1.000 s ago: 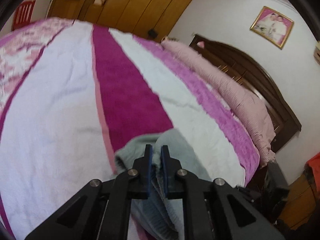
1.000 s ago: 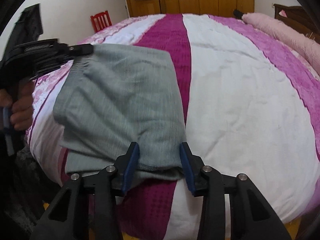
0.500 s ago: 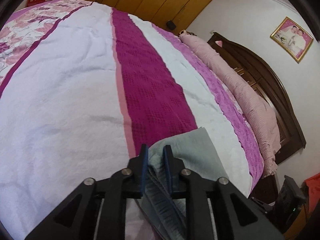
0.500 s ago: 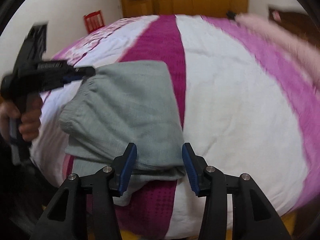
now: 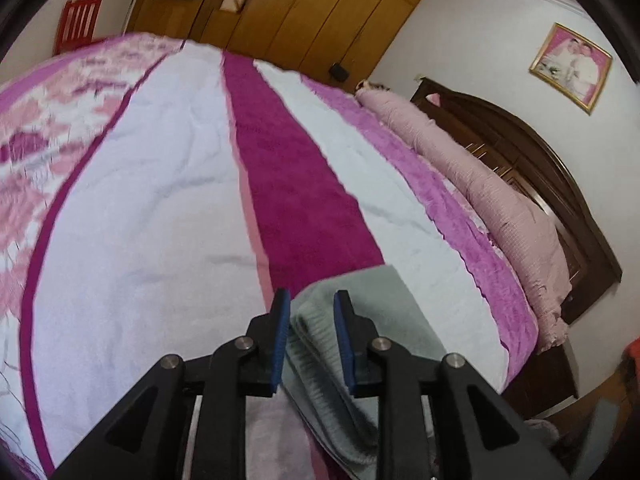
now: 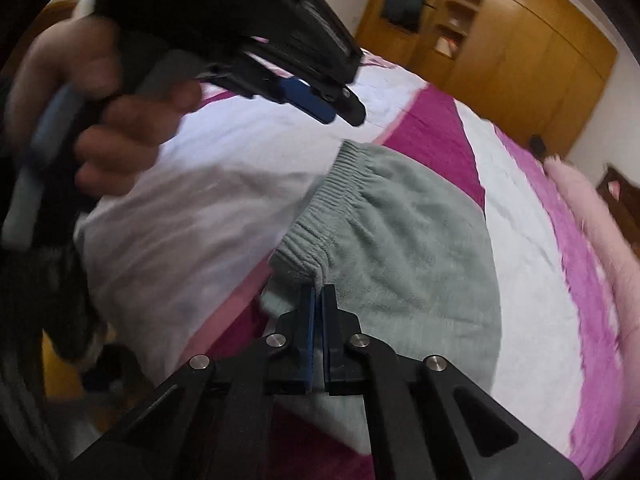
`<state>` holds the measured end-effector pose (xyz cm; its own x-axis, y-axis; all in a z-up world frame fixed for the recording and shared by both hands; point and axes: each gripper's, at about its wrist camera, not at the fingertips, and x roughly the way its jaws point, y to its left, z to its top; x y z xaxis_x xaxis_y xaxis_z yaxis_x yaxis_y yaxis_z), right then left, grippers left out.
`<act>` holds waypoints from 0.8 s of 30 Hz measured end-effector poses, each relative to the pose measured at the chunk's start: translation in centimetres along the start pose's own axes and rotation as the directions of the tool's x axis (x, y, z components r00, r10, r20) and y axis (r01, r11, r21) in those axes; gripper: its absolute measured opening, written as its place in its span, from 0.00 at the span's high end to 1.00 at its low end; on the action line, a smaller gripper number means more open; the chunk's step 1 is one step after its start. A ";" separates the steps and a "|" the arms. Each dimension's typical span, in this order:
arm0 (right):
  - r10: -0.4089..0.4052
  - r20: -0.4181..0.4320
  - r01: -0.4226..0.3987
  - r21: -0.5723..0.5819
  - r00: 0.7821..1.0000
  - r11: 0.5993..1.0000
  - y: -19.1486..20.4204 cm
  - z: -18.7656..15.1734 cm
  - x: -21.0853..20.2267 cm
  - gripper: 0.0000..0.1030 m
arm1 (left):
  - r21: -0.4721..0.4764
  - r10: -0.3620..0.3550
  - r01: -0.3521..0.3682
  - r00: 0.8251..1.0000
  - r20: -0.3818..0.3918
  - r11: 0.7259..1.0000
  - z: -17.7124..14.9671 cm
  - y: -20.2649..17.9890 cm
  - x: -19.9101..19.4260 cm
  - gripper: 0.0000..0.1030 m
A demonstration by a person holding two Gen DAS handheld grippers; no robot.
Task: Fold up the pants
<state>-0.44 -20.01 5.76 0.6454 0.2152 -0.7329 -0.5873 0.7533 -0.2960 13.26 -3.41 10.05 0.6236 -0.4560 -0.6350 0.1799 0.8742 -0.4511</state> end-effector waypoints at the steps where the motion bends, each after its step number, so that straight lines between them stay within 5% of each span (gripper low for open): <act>1: 0.004 -0.006 -0.005 -0.001 1.000 1.000 -0.1 -0.2 -0.1 0.97 | -0.011 0.002 -0.002 1.000 -0.010 1.000 -0.1 0.2 0.2 0.78; 8: 0.034 0.041 -0.035 0.032 0.999 0.999 -0.8 0.0 -1.9 0.96 | -0.045 0.007 -0.009 0.999 -0.043 0.999 -0.4 1.6 0.7 0.78; 12: 0.215 0.069 -0.220 0.075 0.974 0.973 -1.1 -0.2 -2.9 0.90 | -0.051 -0.061 0.057 0.995 -0.080 0.997 -0.9 1.2 0.7 0.77; 15: 0.294 0.092 -0.306 0.175 0.952 0.936 -2.2 -1.4 -3.2 0.81 | -0.040 -0.133 0.129 0.983 -0.129 0.991 -1.2 0.4 1.2 0.59; 19: 0.130 0.108 -0.158 0.321 0.986 0.934 -5.6 -3.1 -3.4 0.78 | 0.010 -0.106 0.110 0.976 -0.191 0.994 -2.2 -1.0 2.8 0.61; 20: 0.081 0.095 -0.111 0.360 0.992 0.927 -6.7 -3.4 -3.2 0.77 | 0.031 -0.071 0.079 0.977 -0.199 0.996 -2.5 -1.3 3.4 0.79; 24: 0.003 0.041 -0.022 0.470 0.999 0.882 -9.9 -4.6 -1.5 0.77 | -0.082 -0.089 0.074 0.977 -0.195 0.994 -3.1 0.0 3.5 0.91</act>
<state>2.14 -30.61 6.94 0.6636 0.2426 -0.7077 -0.3025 0.9522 0.0428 13.11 -5.50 5.89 0.4448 -0.5557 -0.7023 0.1627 0.8213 -0.5468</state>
